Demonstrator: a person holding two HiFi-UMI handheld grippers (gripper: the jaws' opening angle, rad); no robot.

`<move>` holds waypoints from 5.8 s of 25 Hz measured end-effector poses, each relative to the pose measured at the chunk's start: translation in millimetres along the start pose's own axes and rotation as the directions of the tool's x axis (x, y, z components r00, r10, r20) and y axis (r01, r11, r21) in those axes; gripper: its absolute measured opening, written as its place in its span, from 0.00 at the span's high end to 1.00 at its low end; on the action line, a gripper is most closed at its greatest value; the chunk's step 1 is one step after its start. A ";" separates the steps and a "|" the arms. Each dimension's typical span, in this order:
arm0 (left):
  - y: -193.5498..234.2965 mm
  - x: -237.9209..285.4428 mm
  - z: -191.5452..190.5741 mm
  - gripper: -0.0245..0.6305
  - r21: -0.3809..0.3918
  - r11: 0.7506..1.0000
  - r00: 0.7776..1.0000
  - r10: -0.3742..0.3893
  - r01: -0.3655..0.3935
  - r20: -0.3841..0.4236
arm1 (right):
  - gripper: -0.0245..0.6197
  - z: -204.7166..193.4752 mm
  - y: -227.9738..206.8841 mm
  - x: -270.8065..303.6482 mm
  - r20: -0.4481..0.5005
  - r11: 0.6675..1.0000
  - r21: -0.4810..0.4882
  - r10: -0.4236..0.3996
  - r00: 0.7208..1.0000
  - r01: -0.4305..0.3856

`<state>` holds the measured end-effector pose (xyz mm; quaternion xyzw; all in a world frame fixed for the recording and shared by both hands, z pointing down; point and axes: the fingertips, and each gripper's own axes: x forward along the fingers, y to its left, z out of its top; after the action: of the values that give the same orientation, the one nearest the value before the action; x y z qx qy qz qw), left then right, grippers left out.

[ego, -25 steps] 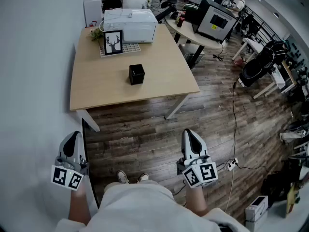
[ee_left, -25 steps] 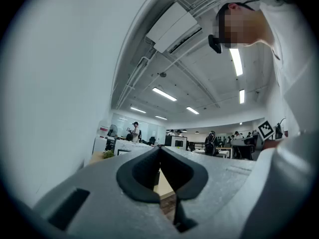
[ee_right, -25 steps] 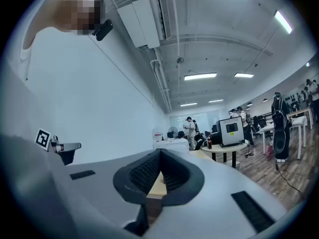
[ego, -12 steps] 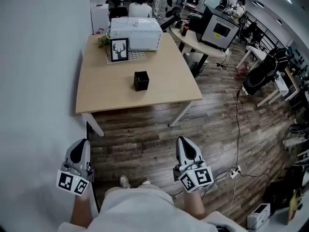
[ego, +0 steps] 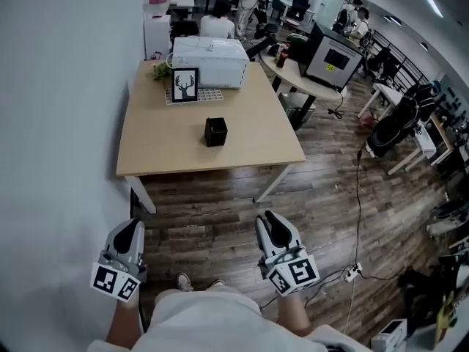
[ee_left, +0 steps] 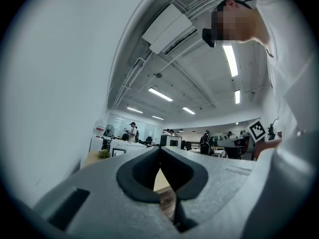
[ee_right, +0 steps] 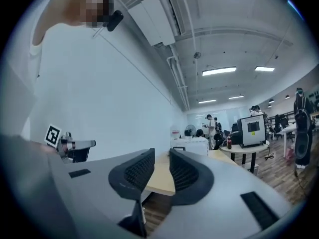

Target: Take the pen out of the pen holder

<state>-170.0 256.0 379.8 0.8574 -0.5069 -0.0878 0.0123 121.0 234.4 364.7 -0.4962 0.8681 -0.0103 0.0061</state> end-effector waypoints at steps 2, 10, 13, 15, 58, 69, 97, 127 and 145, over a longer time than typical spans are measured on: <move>-6.7 -0.5 -4.3 0.95 -0.003 1.000 1.000 -0.004 0.004 -0.005 | 0.83 6.2 -10.1 -5.4 0.027 1.000 0.023 -0.007 1.000 0.006; -29.9 1.6 -6.8 0.95 0.007 1.000 1.000 -0.005 0.005 -0.014 | 0.47 12.2 -49.4 -35.5 0.058 0.998 0.070 -0.008 0.998 0.004; -39.9 6.9 -16.1 0.95 0.004 1.000 0.999 -0.016 0.016 -0.029 | 0.31 4.5 -55.9 -43.9 0.075 0.993 0.117 0.012 0.997 -0.021; -45.7 11.7 -19.2 0.95 0.009 1.000 0.999 -0.025 0.025 -0.039 | 0.28 -3.1 -59.3 -47.3 0.072 0.992 0.129 0.009 0.997 -0.018; 149.2 360.7 -92.5 0.95 -0.134 0.977 0.979 -0.179 0.165 -0.098 | 0.32 -57.7 -185.8 315.0 -0.229 0.997 0.079 0.009 0.973 0.009; 152.9 393.5 -80.2 0.95 -0.070 0.995 0.989 -0.073 0.064 -0.131 | 0.36 -98.9 -198.2 406.8 -0.295 0.964 0.171 0.246 0.923 -0.202; 176.8 315.1 -82.7 0.95 -0.049 0.946 0.937 0.311 -0.322 -0.159 | 0.75 -220.4 -174.2 533.6 -0.609 0.866 -0.082 0.349 0.713 -0.494; 169.6 290.5 -79.8 0.95 -0.063 0.932 0.926 0.345 -0.358 -0.155 | 0.90 -249.8 -168.8 543.4 -0.735 0.869 0.065 0.375 0.565 -0.491; 176.0 312.3 -74.8 0.95 -0.077 0.965 0.961 0.240 -0.251 -0.135 | 0.90 -214.2 -191.0 527.3 -0.603 0.923 0.157 0.371 0.706 -0.351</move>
<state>-163.4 -106.7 429.7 0.7902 -0.6029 -0.0555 0.0949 13.5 -314.3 583.1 -0.2848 0.9005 -0.1853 -0.2712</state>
